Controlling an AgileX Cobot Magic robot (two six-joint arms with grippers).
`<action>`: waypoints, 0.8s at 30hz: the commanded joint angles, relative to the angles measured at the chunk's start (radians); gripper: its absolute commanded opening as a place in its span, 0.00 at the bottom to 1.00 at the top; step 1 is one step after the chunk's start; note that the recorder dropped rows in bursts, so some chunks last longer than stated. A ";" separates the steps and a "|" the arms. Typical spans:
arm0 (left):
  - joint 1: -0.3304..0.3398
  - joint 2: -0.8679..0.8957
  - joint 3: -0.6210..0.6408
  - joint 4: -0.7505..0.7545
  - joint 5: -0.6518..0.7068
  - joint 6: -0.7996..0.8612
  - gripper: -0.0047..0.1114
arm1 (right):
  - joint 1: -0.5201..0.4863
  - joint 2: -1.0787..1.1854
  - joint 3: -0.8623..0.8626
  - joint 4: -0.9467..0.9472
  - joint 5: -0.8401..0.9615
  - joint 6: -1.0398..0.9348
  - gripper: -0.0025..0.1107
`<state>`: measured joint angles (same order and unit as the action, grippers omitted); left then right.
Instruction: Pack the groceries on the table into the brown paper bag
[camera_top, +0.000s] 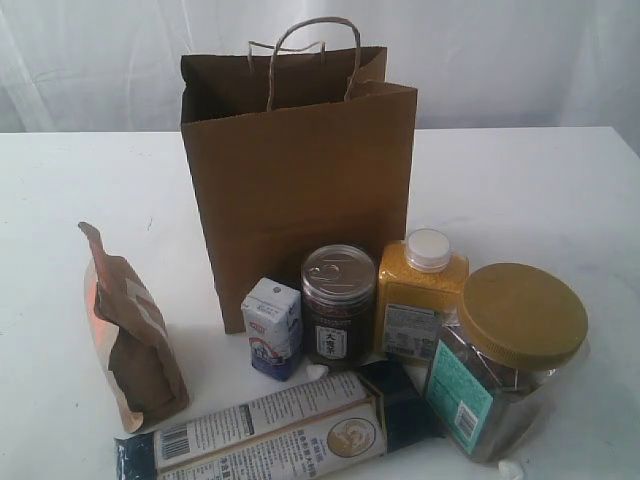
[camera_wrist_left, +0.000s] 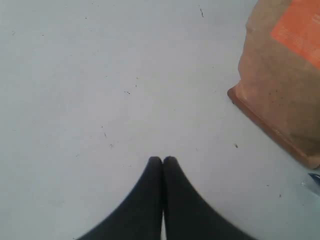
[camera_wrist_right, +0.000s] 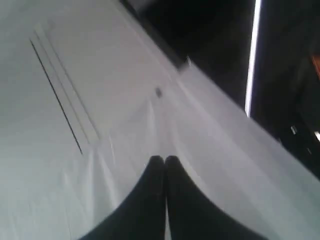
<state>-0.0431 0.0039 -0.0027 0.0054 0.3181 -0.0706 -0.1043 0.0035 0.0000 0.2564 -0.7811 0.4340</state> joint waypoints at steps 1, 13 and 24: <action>-0.003 -0.004 0.003 0.003 0.033 -0.001 0.04 | 0.004 -0.003 -0.048 0.221 -0.252 -0.015 0.02; -0.003 -0.004 0.003 0.003 0.033 -0.001 0.04 | 0.004 0.365 -0.501 0.258 -0.234 -0.415 0.02; -0.003 -0.004 0.003 0.003 0.033 -0.001 0.04 | 0.004 0.972 -1.093 -0.130 -0.033 -0.463 0.02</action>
<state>-0.0431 0.0039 -0.0027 0.0054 0.3181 -0.0706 -0.1043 0.8485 -1.0121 0.1731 -0.9708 -0.0161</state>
